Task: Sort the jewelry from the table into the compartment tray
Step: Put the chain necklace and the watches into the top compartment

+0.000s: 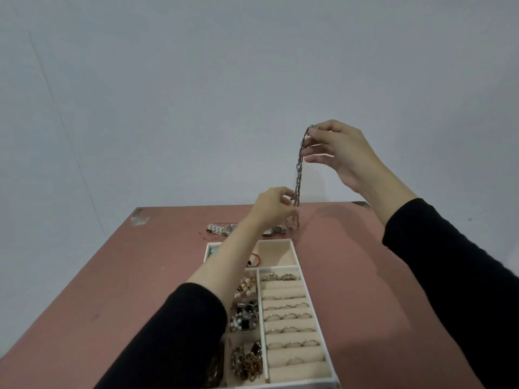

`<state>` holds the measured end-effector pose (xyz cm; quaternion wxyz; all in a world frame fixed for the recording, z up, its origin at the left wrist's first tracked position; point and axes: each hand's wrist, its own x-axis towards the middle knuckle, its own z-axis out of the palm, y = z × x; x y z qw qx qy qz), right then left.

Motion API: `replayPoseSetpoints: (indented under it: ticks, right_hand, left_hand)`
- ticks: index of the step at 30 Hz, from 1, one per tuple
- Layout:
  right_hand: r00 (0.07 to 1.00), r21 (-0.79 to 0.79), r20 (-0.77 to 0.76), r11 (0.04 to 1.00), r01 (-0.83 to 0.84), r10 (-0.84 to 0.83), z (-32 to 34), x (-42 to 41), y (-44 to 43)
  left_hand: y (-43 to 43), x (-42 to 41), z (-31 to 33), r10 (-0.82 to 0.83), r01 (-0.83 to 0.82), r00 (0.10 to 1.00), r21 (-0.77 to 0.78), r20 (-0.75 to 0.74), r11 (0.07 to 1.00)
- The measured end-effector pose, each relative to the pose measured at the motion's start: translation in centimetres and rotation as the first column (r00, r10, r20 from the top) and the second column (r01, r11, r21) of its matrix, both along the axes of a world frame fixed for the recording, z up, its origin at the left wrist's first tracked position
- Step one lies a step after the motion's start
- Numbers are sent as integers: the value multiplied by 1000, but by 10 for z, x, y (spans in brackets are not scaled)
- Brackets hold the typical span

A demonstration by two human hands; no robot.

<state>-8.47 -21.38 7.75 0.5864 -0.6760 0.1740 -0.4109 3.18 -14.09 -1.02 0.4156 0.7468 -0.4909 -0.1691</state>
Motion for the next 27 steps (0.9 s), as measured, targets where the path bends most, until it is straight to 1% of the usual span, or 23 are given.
replayPoseSetpoints:
  ticks: [2, 3, 7, 11, 14, 18, 22, 27]
  right_hand:
    - [998, 32, 55, 999, -11, 9, 2, -7, -3]
    - [997, 39, 72, 999, -4, 1, 2, -10, -4]
    - [992, 56, 101, 996, 72, -77, -3, -25, -12]
    - [992, 76, 74, 993, 93, -98, -10, -32, -16]
    - [993, 75, 79, 994, 83, -89, -6, -30, -11]
    - [987, 56, 150, 997, 51, -59, 19, -25, 2]
    - [970, 6, 243, 1000, -5, 3, 53, -18, 25]
    - [944, -48, 324, 998, -49, 62, 85, -7, 50]
  left_hand:
    - [-6, -1, -1, 16, -15, 999, -39, 30, 999]
    - [-7, -1, -1, 28, -27, 1000, -62, 8, 998]
    - [-4, 4, 18, 47, -78, 987, -208, -151, 975]
    - [9, 6, 65, -7, -86, 965, -339, -264, 937]
    - [23, -1, 103, -49, -76, 958, -416, -282, 906]
    - [42, -13, 148, -71, -80, 959, -505, -273, 859]
    - [62, -19, 175, -45, -83, 972, -514, -232, 854]
    - [84, -13, 168, 36, -127, 979, -460, -202, 879]
